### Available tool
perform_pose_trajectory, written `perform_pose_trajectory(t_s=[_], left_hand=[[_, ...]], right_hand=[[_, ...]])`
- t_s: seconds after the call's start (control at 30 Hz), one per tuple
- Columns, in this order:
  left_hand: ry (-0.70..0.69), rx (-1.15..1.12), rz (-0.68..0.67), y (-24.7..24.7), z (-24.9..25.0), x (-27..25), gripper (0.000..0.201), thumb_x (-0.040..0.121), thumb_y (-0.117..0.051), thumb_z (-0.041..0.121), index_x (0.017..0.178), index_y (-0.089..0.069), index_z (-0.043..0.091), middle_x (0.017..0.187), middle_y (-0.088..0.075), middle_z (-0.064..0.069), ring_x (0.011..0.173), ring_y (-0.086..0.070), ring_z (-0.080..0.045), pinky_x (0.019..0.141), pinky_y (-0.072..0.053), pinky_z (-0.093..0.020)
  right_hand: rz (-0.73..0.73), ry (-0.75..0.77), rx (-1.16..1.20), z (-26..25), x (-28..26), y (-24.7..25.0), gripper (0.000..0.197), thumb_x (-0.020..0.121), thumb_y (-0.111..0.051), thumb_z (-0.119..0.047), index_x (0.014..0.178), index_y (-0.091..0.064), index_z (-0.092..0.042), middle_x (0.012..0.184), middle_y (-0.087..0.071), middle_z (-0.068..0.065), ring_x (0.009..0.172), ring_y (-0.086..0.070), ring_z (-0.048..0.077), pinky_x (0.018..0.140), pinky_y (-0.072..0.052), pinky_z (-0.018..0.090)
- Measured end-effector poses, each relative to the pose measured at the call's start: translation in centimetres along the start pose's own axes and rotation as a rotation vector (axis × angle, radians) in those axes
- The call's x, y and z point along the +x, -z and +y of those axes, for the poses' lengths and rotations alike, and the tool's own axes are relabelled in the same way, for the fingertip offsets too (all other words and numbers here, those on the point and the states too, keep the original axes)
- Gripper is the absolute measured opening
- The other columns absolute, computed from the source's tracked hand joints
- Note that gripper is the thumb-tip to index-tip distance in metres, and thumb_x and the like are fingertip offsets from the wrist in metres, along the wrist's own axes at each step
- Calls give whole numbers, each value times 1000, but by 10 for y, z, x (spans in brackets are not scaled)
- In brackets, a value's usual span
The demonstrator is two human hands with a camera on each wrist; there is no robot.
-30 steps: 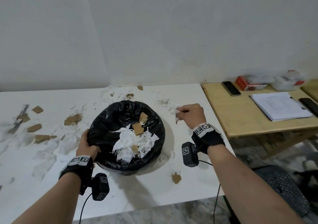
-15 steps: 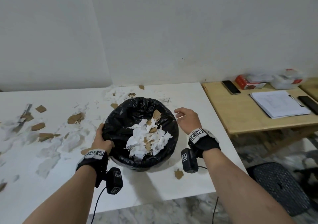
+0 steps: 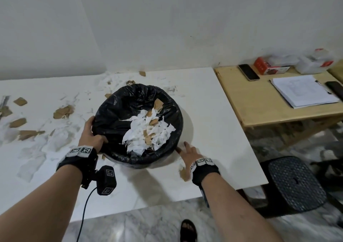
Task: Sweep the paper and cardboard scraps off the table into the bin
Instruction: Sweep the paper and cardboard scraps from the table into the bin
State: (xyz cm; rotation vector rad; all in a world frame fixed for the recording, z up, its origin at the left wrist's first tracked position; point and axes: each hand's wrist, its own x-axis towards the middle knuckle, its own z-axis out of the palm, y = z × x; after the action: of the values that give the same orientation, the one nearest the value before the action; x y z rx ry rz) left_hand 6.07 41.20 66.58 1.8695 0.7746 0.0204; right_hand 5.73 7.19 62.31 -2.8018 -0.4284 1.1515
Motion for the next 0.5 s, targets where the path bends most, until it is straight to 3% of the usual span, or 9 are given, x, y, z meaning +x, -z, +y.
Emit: perform_pose_trajectory(t_s=[0.1, 0.2, 0.27, 0.37, 0.5], left_hand=[[3, -7, 4, -1, -3, 0, 95, 73, -54, -17, 148, -35, 38, 117, -60, -11, 94, -63, -38, 75, -58, -50], [15, -47, 25, 2, -5, -3, 95, 74, -53, -19, 149, -35, 37, 117, -61, -14, 89, -61, -35, 69, -55, -43], [20, -72, 36, 4, -5, -6, 95, 75, -51, -21, 151, -34, 34, 119, -59, -13, 91, -59, -34, 72, -54, -42], [30, -77, 59, 9, -5, -11, 93, 77, -51, -21, 152, -34, 32, 117, -55, -8, 90, -58, -33, 75, -54, -45], [32, -96, 77, 23, -11, -16, 91, 79, -50, -21, 151, -34, 32, 116, -58, -12, 79, -58, -32, 63, -50, -35]], right_hand=[[57, 36, -77, -7, 10, -4, 93, 74, -66, -17, 149, -13, -35, 155, -4, 11, 139, -15, 37, 107, -38, 48], [178, 74, -61, -13, 16, -7, 59, 81, -58, -16, 137, -44, -28, 134, -32, 9, 118, -39, 33, 96, -47, 42], [199, 110, 2, -14, 18, -7, 44, 86, -52, -12, 127, -56, -26, 124, -43, 10, 110, -51, 34, 94, -48, 39], [203, 104, 69, -11, 20, -6, 35, 87, -52, -11, 118, -65, -22, 121, -53, 9, 111, -56, 33, 91, -44, 31], [211, 17, 203, -4, 18, -7, 33, 82, -62, -14, 115, -68, -16, 124, -62, 7, 112, -59, 27, 89, -43, 22]])
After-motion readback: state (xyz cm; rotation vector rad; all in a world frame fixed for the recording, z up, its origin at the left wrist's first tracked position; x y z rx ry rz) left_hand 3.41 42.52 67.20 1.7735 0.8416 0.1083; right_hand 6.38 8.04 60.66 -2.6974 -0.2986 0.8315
